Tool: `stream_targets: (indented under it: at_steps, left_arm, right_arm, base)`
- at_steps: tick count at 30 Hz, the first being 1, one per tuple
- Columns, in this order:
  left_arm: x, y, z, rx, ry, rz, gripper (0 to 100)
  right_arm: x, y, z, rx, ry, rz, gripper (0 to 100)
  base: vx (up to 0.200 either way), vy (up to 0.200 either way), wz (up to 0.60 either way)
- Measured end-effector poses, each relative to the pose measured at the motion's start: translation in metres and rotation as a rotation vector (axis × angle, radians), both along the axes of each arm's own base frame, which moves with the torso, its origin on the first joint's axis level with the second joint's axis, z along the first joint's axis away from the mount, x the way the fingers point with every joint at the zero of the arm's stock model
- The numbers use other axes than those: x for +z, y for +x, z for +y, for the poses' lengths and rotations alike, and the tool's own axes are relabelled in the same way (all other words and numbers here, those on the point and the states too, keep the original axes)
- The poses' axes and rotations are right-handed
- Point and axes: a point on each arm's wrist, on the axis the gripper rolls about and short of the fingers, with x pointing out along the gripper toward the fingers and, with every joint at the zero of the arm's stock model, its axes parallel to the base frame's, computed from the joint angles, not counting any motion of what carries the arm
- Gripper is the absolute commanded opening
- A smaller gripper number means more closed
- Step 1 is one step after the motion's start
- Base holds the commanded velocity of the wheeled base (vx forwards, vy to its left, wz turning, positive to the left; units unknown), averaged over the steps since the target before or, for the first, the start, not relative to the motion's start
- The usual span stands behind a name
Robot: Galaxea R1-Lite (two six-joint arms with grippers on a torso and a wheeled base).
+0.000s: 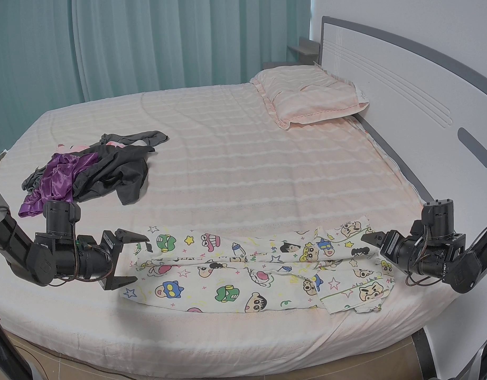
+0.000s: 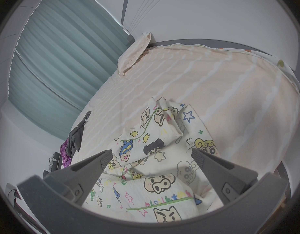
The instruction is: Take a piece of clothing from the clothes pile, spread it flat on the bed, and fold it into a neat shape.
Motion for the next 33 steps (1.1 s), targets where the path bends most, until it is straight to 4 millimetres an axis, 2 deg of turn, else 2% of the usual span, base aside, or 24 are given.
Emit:
stream_targets:
  at_steps: [17, 26, 33]
  left_arm:
    - [-0.001, -0.002, 0.001, 0.004, 0.000, 0.006, 100]
    - [0.001, -0.005, -0.002, -0.006, 0.002, 0.003, 100]
    - [0.012, 0.009, -0.030, -0.004, 0.079, -0.057, 100]
  right_arm:
    - [0.003, 0.000, -0.001, -0.021, -0.013, -0.015, 100]
    - [0.004, -0.002, 0.003, -0.019, -0.021, -0.022, 100]
    - [0.006, -0.003, 0.007, -0.031, -0.038, -0.031, 100]
  base:
    - [0.000, 0.200, 0.00]
    - [0.000, 0.000, 0.00]
    - [0.000, 0.000, 0.00]
